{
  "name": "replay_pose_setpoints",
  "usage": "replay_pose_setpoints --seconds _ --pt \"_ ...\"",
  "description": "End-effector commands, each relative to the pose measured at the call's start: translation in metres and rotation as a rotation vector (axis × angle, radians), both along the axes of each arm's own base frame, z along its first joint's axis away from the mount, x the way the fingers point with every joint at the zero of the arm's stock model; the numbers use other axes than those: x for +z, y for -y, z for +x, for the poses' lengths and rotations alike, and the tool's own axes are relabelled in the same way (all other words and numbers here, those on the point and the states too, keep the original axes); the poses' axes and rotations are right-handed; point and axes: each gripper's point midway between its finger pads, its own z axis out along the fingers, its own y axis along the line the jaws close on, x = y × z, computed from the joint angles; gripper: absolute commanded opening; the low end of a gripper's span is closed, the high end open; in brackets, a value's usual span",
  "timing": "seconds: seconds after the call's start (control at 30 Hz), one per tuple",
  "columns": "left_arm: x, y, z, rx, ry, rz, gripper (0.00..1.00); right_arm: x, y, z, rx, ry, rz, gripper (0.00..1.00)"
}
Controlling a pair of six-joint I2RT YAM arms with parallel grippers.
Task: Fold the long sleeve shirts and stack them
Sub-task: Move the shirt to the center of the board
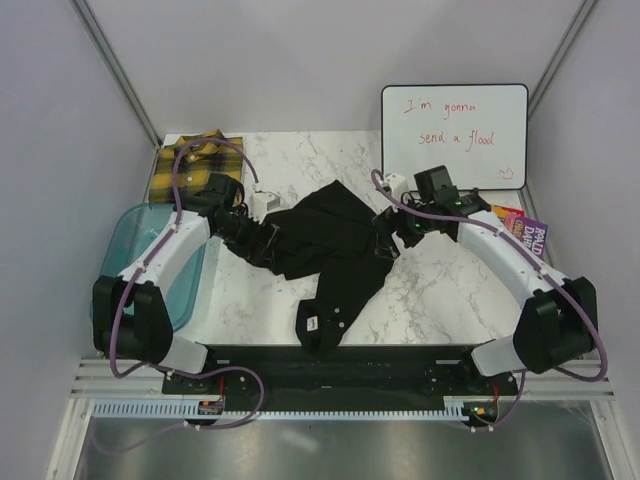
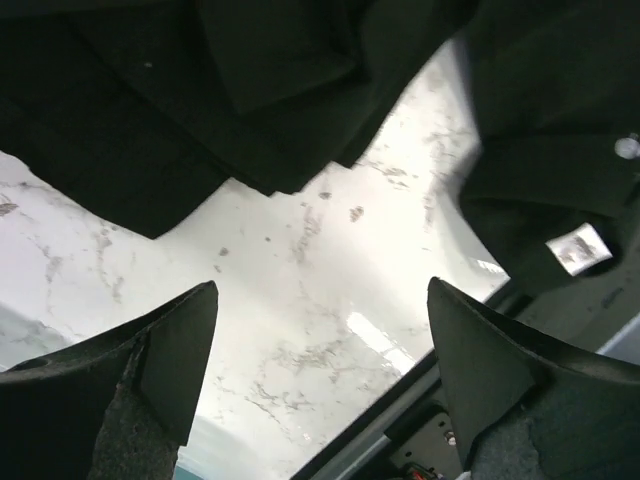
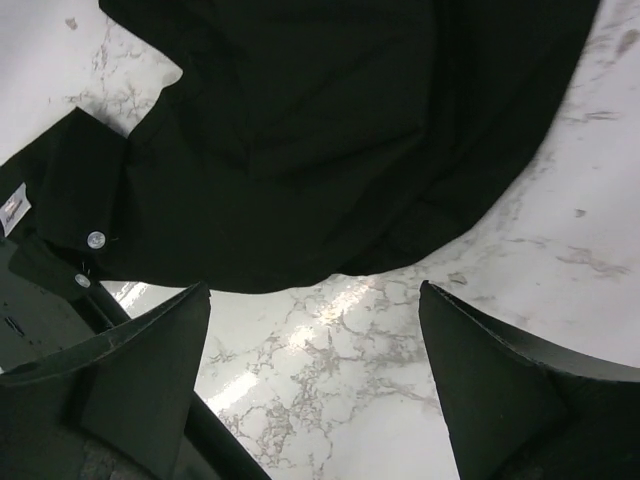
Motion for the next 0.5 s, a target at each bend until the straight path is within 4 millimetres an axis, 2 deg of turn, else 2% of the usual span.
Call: replay_pose_setpoints --seconds 0.0,0.03,0.13,0.2,0.23,0.3,0.33,0.37,0.43,0.47 --pt "-0.016 -0.012 0.053 0.068 0.138 0.091 0.94 -0.034 -0.013 0.000 0.009 -0.081 -0.021 0.92" --pt "-0.021 -0.014 0.063 0.085 0.142 0.111 0.96 -0.047 -0.014 0.000 0.001 -0.115 -0.033 0.91" --pt "-0.028 -0.022 0.091 0.147 0.170 0.164 0.98 -0.068 -0.017 0.006 -0.020 -0.160 -0.038 0.91" --pt "-0.028 -0.025 0.105 0.183 0.183 0.186 0.98 -0.075 -0.023 0.011 -0.025 -0.175 -0.026 0.89" --pt "-0.027 -0.023 0.116 0.191 0.195 0.188 0.98 -0.084 -0.025 0.013 -0.042 -0.204 -0.021 0.85" --pt "-0.026 -0.023 0.126 0.208 0.199 0.190 0.97 -0.088 -0.030 0.019 -0.054 -0.211 -0.011 0.79" --pt "-0.021 -0.020 0.133 0.206 0.213 0.180 0.95 -0.092 -0.031 0.023 -0.061 -0.216 -0.010 0.73" --pt "-0.026 -0.019 0.136 0.204 0.201 0.179 0.92 -0.092 -0.031 0.027 -0.068 -0.209 -0.015 0.57" --pt "-0.028 -0.018 0.142 0.209 0.199 0.178 0.85 -0.085 -0.031 0.041 -0.078 -0.175 -0.020 0.40" --pt "-0.035 -0.019 0.145 0.213 0.189 0.188 0.82 -0.081 -0.030 0.046 -0.079 -0.156 -0.023 0.25"
